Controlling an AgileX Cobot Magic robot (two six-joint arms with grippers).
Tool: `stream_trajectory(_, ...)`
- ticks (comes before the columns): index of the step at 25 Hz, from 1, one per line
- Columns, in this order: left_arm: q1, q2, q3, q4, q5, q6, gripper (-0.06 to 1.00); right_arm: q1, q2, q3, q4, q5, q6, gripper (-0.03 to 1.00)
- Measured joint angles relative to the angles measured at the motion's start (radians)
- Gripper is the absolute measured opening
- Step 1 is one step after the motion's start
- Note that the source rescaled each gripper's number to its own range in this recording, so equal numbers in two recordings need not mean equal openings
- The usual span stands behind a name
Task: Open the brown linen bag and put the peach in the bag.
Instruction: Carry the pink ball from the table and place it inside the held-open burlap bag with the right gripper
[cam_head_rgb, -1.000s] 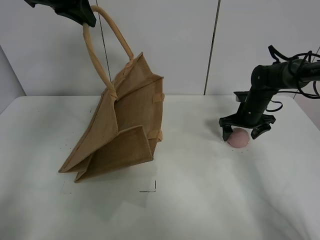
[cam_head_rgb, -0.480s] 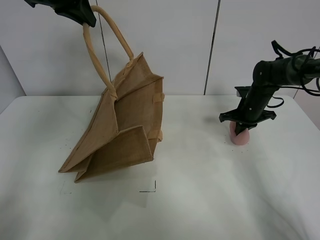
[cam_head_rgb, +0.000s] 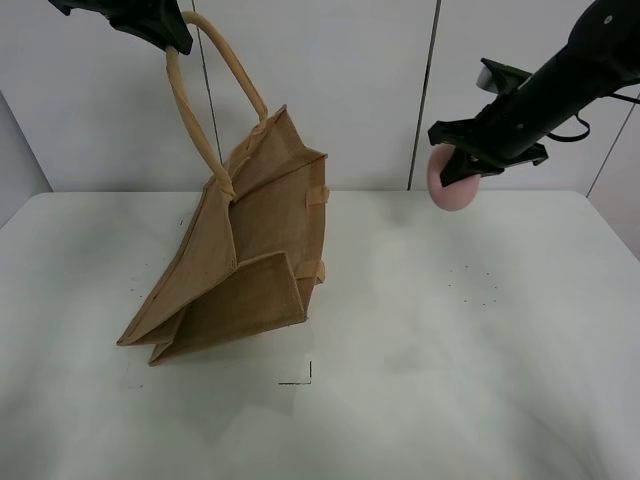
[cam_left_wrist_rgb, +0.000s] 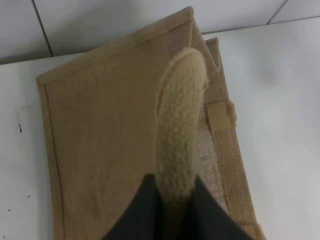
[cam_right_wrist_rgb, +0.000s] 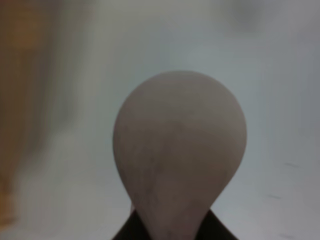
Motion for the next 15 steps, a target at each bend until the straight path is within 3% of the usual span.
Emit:
stream_trajectory(9, 0.0, 0.0, 0.0, 0.0, 0.0, 0.0, 0.0, 0.244, 0.096, -0.159, 0.081, -0.074, -0.074, 0.0)
stream_trajectory(15, 0.0, 0.0, 0.0, 0.0, 0.0, 0.0, 0.0, 0.269, 0.284, -0.318, 0.235, -0.067, -0.186, 0.0)
